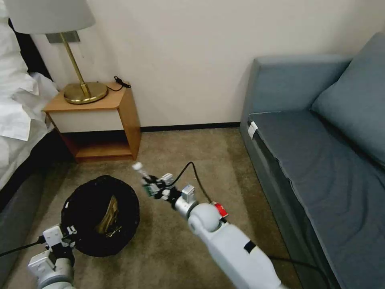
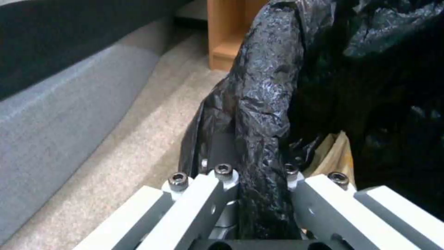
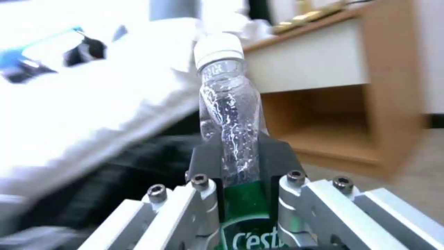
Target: Pick up the trash bin, then pick up the garbage on the floor and place it into the trash bin.
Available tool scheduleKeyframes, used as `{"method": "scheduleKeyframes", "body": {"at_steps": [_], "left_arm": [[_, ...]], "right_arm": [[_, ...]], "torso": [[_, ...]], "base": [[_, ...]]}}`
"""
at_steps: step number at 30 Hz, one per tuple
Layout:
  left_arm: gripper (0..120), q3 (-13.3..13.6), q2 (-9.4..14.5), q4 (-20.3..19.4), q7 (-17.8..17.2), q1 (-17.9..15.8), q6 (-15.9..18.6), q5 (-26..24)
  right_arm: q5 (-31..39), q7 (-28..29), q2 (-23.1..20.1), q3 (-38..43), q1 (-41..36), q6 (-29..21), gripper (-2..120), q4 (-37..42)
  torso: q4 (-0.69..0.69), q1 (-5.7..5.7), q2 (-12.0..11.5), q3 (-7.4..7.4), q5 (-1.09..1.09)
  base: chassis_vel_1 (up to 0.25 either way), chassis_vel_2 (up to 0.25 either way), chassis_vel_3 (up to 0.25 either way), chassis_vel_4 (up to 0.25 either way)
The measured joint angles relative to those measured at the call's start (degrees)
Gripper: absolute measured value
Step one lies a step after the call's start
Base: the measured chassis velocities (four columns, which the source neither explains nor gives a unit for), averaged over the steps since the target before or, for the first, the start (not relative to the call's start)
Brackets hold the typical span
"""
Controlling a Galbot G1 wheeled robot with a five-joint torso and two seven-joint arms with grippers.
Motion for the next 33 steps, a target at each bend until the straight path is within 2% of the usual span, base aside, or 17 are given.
{"method": "scheduleKeyframes", "body": {"at_steps": [2,7,14,20,22,23,24,26,29,30,33], "left_arm": [[3,0.05,0.17,-0.47,-0.03,-0.12,0.21,0.05],[3,0.09,0.30,-1.30,-0.03,-0.18,0.44,0.05],[3,0.16,0.12,-2.18,-0.16,0.51,0.92,0.16],[3,0.49,-0.16,-2.38,-0.02,0.68,0.90,0.43],[3,0.55,-0.22,-2.38,0.06,0.69,0.82,0.55],[3,0.75,-0.51,-2.16,0.25,0.64,0.48,0.87],[3,0.78,-0.67,-1.88,0.26,0.57,0.35,0.97],[3,0.81,-0.81,-1.61,0.26,0.50,0.30,1.07],[3,0.83,-1.05,-1.26,0.26,0.32,0.20,1.22],[3,0.83,-1.05,-1.26,0.26,0.32,0.20,1.22],[3,0.80,-0.98,-0.96,0.27,0.18,0.16,1.22]], "right_arm": [[1.33,0.04,0.32,-2.45,-1.79,-1.39,15,3.51],[0.19,0.04,1.19,-4.97,-3.26,-2.02,15,4.37],[-11.20,2.88,3.40,-6.58,-3.27,0.21,15,-3.42],[-13.36,9.20,4.24,-8.20,-2.84,-0.17,17,-5.77],[-13.50,9.46,4.24,-8.29,-2.84,-0.13,19,-5.88],[-14.68,10.05,4.16,-8.47,-2.83,0.41,33,-6.45],[-15.05,10.08,4.06,-8.44,-2.88,0.69,38,-6.61],[-15.16,10.15,3.99,-8.40,-2.92,0.95,42,-6.68],[-15.21,10.17,3.69,-8.22,-2.91,1.84,56,-6.72],[-15.21,10.17,3.69,-8.22,-2.91,1.84,56,-6.72],[-15.21,10.16,3.33,-7.92,-2.80,2.28,70,-6.61]], "torso": [[0.00,0.00,0.00,-0.01,0.00],[0.00,0.00,0.00,-0.01,0.00],[0.00,0.00,0.00,0.00,-0.01],[0.00,0.00,0.00,0.00,0.00],[0.00,0.00,0.00,0.00,0.00],[-0.01,0.00,0.00,0.00,0.00],[-0.01,0.00,0.00,0.00,0.00],[-0.01,0.00,0.00,0.00,0.00],[-0.01,0.00,0.00,0.00,0.00],[-0.01,0.00,0.00,0.00,0.00],[-0.01,0.00,0.00,0.00,0.00]], "base": [[0.000,0.000,0.000,0.000],[0.000,0.000,0.000,0.000],[0.000,0.000,0.000,0.000],[0.000,0.000,0.000,0.000],[0.000,0.000,0.000,0.000],[0.000,0.000,0.000,0.000],[0.000,0.000,0.000,0.000],[0.000,0.000,0.000,0.000],[0.000,0.000,0.000,0.000],[0.000,0.000,0.000,0.000],[0.000,0.000,0.000,0.000]]}}
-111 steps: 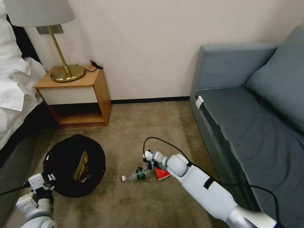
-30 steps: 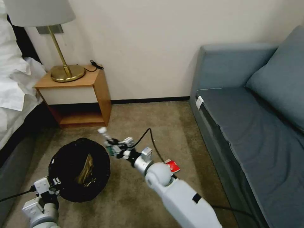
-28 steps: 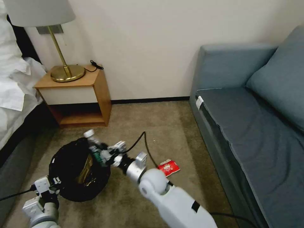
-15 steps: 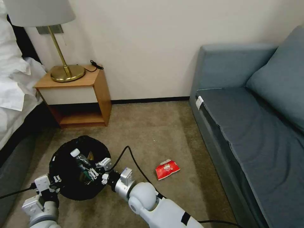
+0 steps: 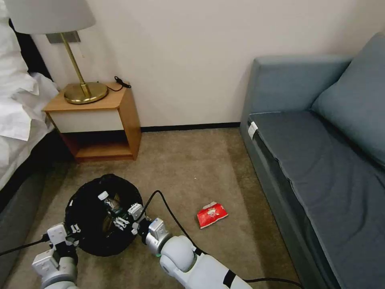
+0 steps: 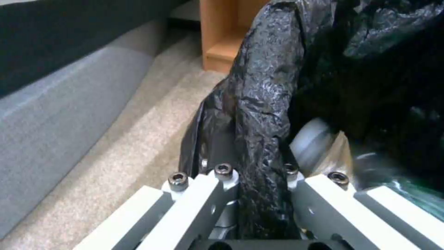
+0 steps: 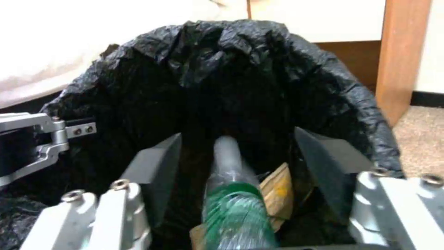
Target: Pick up the trash bin, then pick up the garbage on the floor and place it into the trash bin.
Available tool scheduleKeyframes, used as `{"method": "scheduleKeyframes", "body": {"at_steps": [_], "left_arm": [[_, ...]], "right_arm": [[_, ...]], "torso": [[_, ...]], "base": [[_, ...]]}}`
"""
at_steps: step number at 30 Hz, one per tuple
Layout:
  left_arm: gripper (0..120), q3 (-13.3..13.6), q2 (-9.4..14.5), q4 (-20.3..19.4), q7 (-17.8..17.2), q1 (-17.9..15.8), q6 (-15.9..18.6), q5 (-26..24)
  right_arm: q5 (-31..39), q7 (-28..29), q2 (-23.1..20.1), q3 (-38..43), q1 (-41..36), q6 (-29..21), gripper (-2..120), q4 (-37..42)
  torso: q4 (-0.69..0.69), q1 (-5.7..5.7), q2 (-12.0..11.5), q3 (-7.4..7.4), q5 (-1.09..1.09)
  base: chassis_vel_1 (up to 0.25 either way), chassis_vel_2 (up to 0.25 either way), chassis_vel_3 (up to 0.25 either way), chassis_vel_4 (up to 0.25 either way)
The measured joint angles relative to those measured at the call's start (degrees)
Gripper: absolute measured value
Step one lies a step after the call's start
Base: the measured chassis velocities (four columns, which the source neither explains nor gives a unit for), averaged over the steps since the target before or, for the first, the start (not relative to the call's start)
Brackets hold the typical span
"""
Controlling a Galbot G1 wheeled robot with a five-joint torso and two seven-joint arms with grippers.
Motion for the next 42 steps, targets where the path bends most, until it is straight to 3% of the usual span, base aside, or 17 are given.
{"method": "scheduleKeyframes", "body": {"at_steps": [7,10,22,26,31,42], "left_arm": [[3,-0.24,0.35,0.54,-0.05,-0.38,-0.05,-0.24],[3,-0.37,0.70,0.83,-0.09,-0.61,-0.05,-0.40],[3,-0.27,1.24,1.59,-0.39,-1.60,0.00,-0.64],[3,-0.11,1.23,1.61,-0.84,-2.26,0.10,-1.49],[3,-0.06,1.14,1.78,-1.15,-2.37,0.14,-2.24],[3,-0.16,1.06,1.76,-1.42,-2.06,-0.01,-4.27]], "right_arm": [[-1.10,0.05,-0.62,1.40,0.04,1.14,93,0.09],[-7.42,1.06,-2.43,4.04,-0.09,0.19,99,1.10],[-29.87,-5.46,-8.98,16.55,-1.87,-2.42,100,-1.30],[-39.16,-9.72,-10.45,21.16,-2.87,-10.34,100,-1.00],[-42.19,-13.82,-11.44,24.20,-3.29,-15.38,100,-1.77],[-43.02,-17.43,-11.09,26.32,-1.52,-15.05,100,-9.57]], "torso": [[0.01,0.00,0.00,0.00,0.00],[0.01,0.00,0.00,0.00,0.01],[0.00,0.00,0.00,0.01,0.02],[-0.01,0.00,0.00,0.01,0.02],[0.00,0.00,0.00,0.00,0.02],[0.00,0.00,0.00,0.00,0.00]], "base": [[0.000,0.000,0.000,0.000],[0.000,0.000,0.000,0.000],[0.000,0.000,0.000,0.000],[0.000,0.000,0.000,0.000],[0.000,0.000,0.000,0.000],[0.000,0.000,0.000,0.000]]}}
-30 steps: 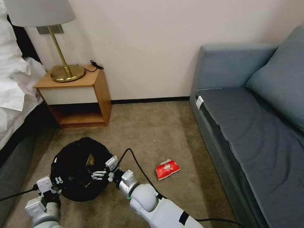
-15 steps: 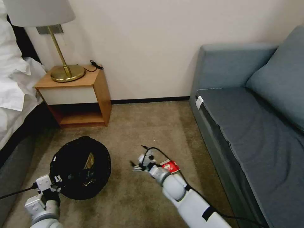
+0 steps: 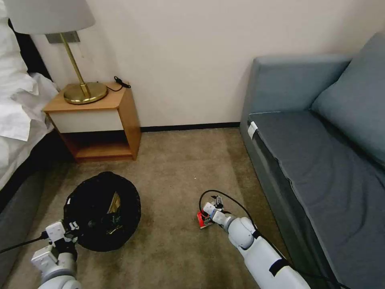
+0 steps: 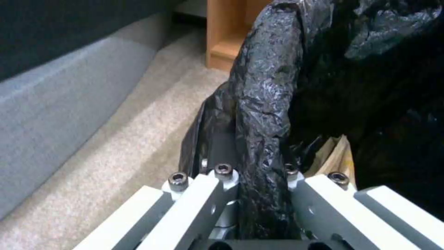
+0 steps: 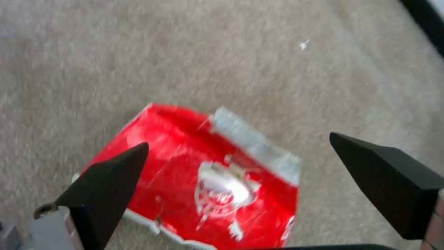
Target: Pick up the trash bin, then pick up the garbage on the floor and place it into the trash bin.
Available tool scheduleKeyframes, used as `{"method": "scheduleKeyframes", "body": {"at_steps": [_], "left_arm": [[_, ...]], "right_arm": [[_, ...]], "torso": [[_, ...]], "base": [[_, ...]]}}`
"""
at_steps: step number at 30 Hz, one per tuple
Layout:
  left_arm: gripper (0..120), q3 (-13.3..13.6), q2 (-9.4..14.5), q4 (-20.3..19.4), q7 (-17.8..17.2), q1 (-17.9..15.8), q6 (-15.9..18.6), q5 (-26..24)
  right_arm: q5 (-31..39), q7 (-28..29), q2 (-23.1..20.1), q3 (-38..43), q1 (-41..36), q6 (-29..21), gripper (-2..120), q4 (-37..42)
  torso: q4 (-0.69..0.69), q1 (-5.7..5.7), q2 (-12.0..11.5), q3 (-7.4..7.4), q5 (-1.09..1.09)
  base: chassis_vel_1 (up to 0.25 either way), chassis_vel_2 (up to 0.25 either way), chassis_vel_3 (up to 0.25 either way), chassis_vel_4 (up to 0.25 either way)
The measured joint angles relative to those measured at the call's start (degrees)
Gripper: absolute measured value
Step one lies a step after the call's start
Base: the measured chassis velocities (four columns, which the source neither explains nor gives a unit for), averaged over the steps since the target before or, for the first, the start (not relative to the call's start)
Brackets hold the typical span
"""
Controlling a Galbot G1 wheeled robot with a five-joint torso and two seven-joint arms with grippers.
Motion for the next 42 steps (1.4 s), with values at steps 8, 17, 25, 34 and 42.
{"method": "scheduleKeyframes", "body": {"at_steps": [8,17,25,34,42], "left_arm": [[3,-0.05,-0.12,-0.32,0.02,0.22,0.15,0.10],[3,-0.04,-0.47,-0.48,0.55,0.43,0.12,0.60],[3,-0.15,-0.30,-0.43,0.55,0.26,0.03,0.53],[3,-0.04,-0.28,-0.32,0.50,0.12,-0.01,0.49],[3,-0.10,-0.20,-0.25,0.47,0.31,-0.17,0.43]], "right_arm": [[0.24,-0.90,2.13,0.90,3.86,2.70,100,-8.29],[-0.57,-0.91,4.10,2.14,8.54,4.58,95,-17.64],[0.38,-0.41,4.15,2.90,8.99,6.36,66,-19.15],[1.15,-0.16,4.29,2.96,9.02,7.19,33,-19.34],[1.63,-0.14,4.39,3.36,8.75,7.52,4,-19.24]], "torso": [[0.01,0.00,0.00,0.00,0.00],[0.01,0.00,0.00,0.00,-0.01],[0.00,0.00,0.00,0.00,-0.02],[0.01,0.00,0.00,0.00,-0.01],[0.01,0.00,0.00,0.00,-0.01]], "base": [[0.000,0.000,0.000,0.000],[0.000,0.000,0.000,0.000],[0.000,0.000,0.000,0.000],[0.000,0.000,0.000,0.000],[0.000,0.000,0.000,0.000]]}}
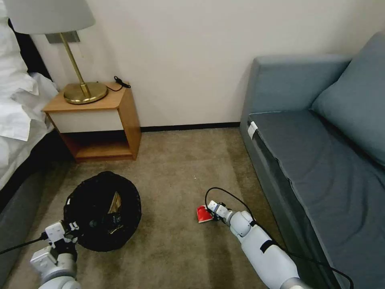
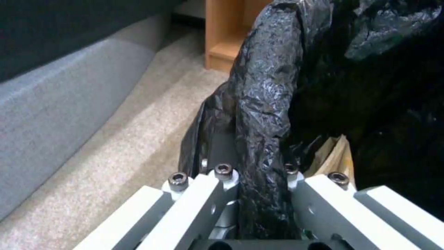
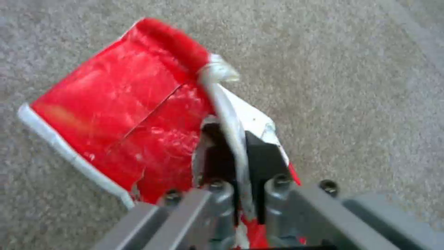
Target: Pick up the trash bin, then pick up the garbage on the floor and place it into the trash bin.
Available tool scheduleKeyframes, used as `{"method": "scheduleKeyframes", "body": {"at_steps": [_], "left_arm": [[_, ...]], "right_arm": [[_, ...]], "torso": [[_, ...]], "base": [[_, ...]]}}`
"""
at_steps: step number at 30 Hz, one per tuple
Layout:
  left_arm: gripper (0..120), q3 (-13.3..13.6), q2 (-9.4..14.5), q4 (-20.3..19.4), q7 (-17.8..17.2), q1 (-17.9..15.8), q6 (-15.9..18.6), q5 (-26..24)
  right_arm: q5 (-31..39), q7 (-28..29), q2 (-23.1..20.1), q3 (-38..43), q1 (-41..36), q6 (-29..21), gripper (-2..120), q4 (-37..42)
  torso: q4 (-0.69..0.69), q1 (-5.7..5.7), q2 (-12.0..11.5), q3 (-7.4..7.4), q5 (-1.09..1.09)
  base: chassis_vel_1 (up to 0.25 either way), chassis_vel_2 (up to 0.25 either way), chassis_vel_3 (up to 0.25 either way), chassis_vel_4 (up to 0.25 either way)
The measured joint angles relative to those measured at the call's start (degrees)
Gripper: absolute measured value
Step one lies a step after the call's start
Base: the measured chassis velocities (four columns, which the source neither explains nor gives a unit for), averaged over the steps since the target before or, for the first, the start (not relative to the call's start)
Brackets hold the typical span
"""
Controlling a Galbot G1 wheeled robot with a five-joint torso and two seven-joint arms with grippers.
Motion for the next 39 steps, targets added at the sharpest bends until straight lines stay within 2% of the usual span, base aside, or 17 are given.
{"method": "scheduleKeyframes", "body": {"at_steps": [3,11,13,14,16,18,22,27,31,32,35,39], "left_arm": [[3,0.03,-0.07,0.02,-0.01,0.01,-0.02,-0.01],[3,0.17,-0.11,-0.02,-0.02,0.27,-0.02,0.04],[3,0.18,-0.14,-0.07,-0.02,0.34,-0.02,0.09],[3,0.18,-0.14,-0.07,-0.02,0.34,-0.02,0.09],[3,0.25,-0.30,-0.07,-0.02,0.32,-0.02,0.17],[3,0.28,-0.37,-0.07,-0.02,0.26,-0.02,0.24],[3,0.52,-0.82,0.17,-0.04,-0.07,-0.02,0.81],[3,0.75,-1.39,0.24,-0.05,-0.15,-0.02,1.56],[3,0.93,-1.91,0.40,-0.06,-0.34,-0.02,2.07],[3,0.93,-1.91,0.40,-0.06,-0.34,-0.02,2.07],[3,0.87,-1.85,0.48,-0.05,-0.61,0.07,2.10],[3,0.84,-1.81,0.46,-0.02,-0.57,0.23,2.10]], "right_arm": [[0.24,0.09,0.06,0.18,-0.26,0.11,0,0.36],[2.57,1.15,-0.29,0.60,-1.11,1.59,0,3.14],[5.84,2.23,-0.49,0.00,-1.47,4.73,0,5.28],[5.84,2.23,-0.49,0.00,-1.47,4.73,0,5.28],[10.29,4.91,-0.27,-2.00,-1.49,12.44,0,6.09],[11.93,5.90,-0.14,-3.03,-1.68,13.90,0,7.10],[19.69,10.69,0.57,-9.25,-3.53,16.99,0,14.56],[24.31,11.67,1.51,-13.03,-5.24,18.05,0,20.98],[31.57,13.29,2.16,-18.68,-6.67,16.60,0,29.65],[31.57,13.29,2.16,-18.68,-6.67,16.60,0,29.65],[37.30,13.16,2.48,-23.74,-6.90,14.17,0,34.09],[40.78,13.07,3.55,-28.20,-6.65,13.12,0,35.05]], "torso": [[0.00,0.00,0.00,0.00,0.00],[0.00,0.00,0.00,0.00,0.00],[-0.01,0.00,0.00,0.00,0.00],[-0.01,0.00,0.00,0.00,0.00],[0.00,0.00,0.00,0.00,0.00],[0.00,0.00,0.00,0.00,0.00],[0.00,0.00,0.00,0.00,0.00],[0.00,0.00,0.00,0.00,0.00],[0.01,0.00,0.00,0.00,-0.01],[0.01,0.00,0.00,0.00,-0.01],[0.00,0.00,0.00,0.00,-0.02],[0.00,0.00,0.00,0.00,-0.01]], "base": [[0.000,0.000,0.000,0.000],[0.000,0.000,0.000,0.000],[0.000,0.000,0.000,0.000],[0.000,0.000,0.000,0.000],[0.000,0.000,0.000,0.000],[0.000,0.000,0.000,0.000],[0.000,0.000,0.000,0.000],[0.000,0.000,0.000,0.000],[0.000,0.000,0.000,0.000],[0.000,0.000,0.000,0.000],[0.000,0.000,0.000,0.000],[0.000,0.000,0.000,0.000]]}}
